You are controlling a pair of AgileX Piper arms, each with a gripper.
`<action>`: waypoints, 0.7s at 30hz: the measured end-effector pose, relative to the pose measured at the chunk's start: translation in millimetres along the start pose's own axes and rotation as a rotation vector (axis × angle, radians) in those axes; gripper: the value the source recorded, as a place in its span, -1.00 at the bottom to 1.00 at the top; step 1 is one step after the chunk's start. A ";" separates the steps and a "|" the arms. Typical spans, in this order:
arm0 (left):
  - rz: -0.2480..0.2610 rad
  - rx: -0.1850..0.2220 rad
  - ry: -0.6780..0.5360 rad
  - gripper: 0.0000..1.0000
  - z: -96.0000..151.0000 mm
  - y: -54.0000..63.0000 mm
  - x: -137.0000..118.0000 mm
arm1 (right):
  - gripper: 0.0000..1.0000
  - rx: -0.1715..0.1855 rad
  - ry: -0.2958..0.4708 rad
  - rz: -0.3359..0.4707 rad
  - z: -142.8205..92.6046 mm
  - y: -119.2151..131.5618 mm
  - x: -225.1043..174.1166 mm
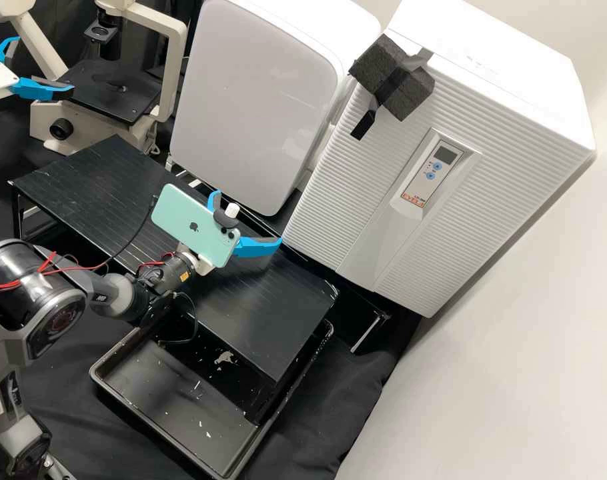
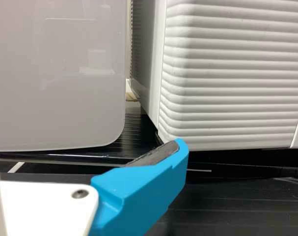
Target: Open the incubator door
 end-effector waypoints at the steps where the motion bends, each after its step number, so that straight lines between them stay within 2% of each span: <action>1: 0.000 0.000 0.000 1.00 0.0 0.0 0.0 | 1.00 0.000 0.000 0.000 0.0 0.0 0.0; 15: 0.000 0.000 0.000 1.00 0.0 0.0 0.0 | 1.00 -0.001 -0.010 0.017 4.2 6.6 -1.9; 21: 0.000 0.000 0.000 1.00 0.0 0.0 0.0 | 1.00 0.052 -0.011 0.118 6.8 37.4 -9.6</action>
